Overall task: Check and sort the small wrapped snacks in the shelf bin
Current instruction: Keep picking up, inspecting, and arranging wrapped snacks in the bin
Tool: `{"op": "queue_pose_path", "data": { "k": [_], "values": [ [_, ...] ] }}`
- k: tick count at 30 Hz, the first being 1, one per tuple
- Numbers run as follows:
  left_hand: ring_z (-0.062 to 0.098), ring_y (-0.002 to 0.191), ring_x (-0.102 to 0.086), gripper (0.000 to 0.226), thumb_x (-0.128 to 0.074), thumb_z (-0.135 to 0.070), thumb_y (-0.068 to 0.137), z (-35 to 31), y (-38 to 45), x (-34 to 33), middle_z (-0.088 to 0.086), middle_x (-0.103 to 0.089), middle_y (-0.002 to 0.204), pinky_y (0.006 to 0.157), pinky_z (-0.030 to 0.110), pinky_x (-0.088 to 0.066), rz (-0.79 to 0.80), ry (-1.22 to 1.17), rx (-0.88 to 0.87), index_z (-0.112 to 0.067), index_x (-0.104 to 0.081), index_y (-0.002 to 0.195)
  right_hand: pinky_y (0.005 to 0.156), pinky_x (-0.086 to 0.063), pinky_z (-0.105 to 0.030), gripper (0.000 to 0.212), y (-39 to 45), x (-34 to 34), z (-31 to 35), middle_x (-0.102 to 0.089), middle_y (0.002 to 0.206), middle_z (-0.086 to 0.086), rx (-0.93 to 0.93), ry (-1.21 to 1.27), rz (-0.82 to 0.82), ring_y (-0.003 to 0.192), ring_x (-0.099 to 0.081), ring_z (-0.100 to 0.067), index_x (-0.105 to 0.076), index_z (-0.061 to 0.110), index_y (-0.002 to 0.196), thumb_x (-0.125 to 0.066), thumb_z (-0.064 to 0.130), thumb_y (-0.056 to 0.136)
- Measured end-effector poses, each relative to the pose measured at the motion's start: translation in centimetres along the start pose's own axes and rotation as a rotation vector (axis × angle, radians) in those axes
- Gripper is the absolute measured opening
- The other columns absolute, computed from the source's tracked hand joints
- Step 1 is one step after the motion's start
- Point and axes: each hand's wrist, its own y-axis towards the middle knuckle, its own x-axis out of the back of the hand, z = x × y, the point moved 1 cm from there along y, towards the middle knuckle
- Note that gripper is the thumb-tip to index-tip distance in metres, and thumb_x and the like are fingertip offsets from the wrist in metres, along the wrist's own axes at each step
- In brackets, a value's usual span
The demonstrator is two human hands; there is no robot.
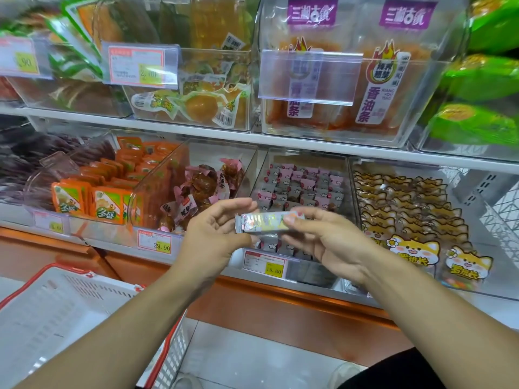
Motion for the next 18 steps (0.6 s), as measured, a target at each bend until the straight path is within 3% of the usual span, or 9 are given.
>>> {"op": "queue_pose_path", "data": {
  "k": [3, 5, 7, 10, 12, 14, 16, 18],
  "values": [
    [0.017, 0.109, -0.071, 0.06, -0.076, 0.02, 0.072, 0.5, 0.4, -0.5, 0.002, -0.075, 0.117, 0.087, 0.028, -0.059, -0.044, -0.023, 0.054, -0.013, -0.066, 0.12, 0.073, -0.062, -0.028, 0.055, 0.8, 0.5, 1.1, -0.076, 0.106, -0.016, 0.195, 0.018, -0.129, 0.092, -0.076, -0.026, -0.058, 0.002, 0.113, -0.08, 0.006, 0.062],
    [0.013, 0.114, -0.069, 0.059, -0.08, 0.012, 0.074, 0.9, 0.4, -1.1, -0.001, -0.074, 0.119, 0.094, 0.025, -0.056, -0.008, 0.06, 0.074, -0.017, -0.067, 0.123, 0.08, -0.06, -0.026, 0.051, 1.9, 1.0, 2.1, -0.076, 0.105, -0.004, 0.369, -0.154, -0.321, 0.091, -0.075, -0.014, -0.064, 0.012, 0.11, -0.086, 0.014, 0.064],
    [0.006, 0.119, -0.064, 0.055, -0.082, 0.0, 0.079, 1.4, 0.5, -1.9, -0.007, -0.071, 0.125, 0.104, 0.025, -0.05, 0.042, 0.274, 0.032, -0.024, -0.067, 0.125, 0.077, -0.055, -0.02, 0.038, 3.2, 1.8, 3.0, -0.075, 0.093, 0.011, 0.557, -0.363, -0.496, 0.084, -0.071, -0.001, -0.068, 0.024, 0.1, -0.09, 0.017, 0.07],
    [0.003, 0.128, -0.054, 0.05, -0.079, -0.022, 0.087, 1.9, 0.6, -2.9, -0.013, -0.062, 0.136, 0.112, 0.028, -0.042, 0.088, 0.709, -0.124, -0.031, -0.061, 0.133, 0.074, -0.052, -0.014, 0.03, 5.0, 2.8, 3.9, -0.072, 0.092, 0.014, 0.752, -0.654, -0.57, 0.083, -0.069, -0.002, -0.068, 0.022, 0.101, -0.086, 0.02, 0.077],
    [0.004, 0.136, -0.044, 0.052, -0.074, -0.033, 0.09, 2.1, 0.7, -3.5, -0.013, -0.056, 0.144, 0.116, 0.027, -0.034, 0.137, 0.918, -0.218, -0.031, -0.056, 0.139, 0.065, -0.046, -0.004, 0.03, 6.0, 3.2, 3.9, -0.069, 0.088, 0.016, 0.782, -0.84, -0.562, 0.08, -0.066, 0.003, -0.066, 0.027, 0.102, -0.085, 0.024, 0.079],
    [0.005, 0.142, -0.034, 0.058, -0.069, -0.042, 0.092, 2.4, 0.9, -3.9, -0.01, -0.048, 0.15, 0.118, 0.025, -0.025, 0.202, 1.034, -0.257, -0.028, -0.05, 0.145, 0.058, -0.044, -0.003, 0.032, 6.8, 3.2, 3.7, -0.069, 0.088, 0.012, 0.75, -0.98, -0.528, 0.073, -0.065, 0.002, -0.067, 0.028, 0.106, -0.084, 0.025, 0.079],
    [0.008, 0.146, -0.027, 0.066, -0.065, -0.05, 0.093, 2.8, 1.2, -4.3, -0.008, -0.041, 0.156, 0.117, 0.022, -0.017, 0.241, 1.105, -0.241, -0.024, -0.043, 0.15, 0.066, -0.052, -0.013, 0.034, 7.4, 2.9, 3.4, -0.069, 0.095, 0.008, 0.726, -1.129, -0.526, 0.074, -0.066, -0.007, -0.067, 0.027, 0.112, -0.082, 0.027, 0.081],
    [0.011, 0.149, -0.02, 0.073, -0.06, -0.055, 0.094, 3.0, 1.4, -4.5, -0.005, -0.034, 0.16, 0.118, 0.024, -0.012, 0.262, 1.162, -0.213, -0.021, -0.037, 0.154, 0.069, -0.047, -0.008, 0.032, 7.9, 2.7, 3.2, -0.067, 0.1, 0.011, 0.71, -1.241, -0.521, 0.076, -0.061, -0.003, -0.067, 0.028, 0.112, -0.081, 0.029, 0.083]
  ]
}}
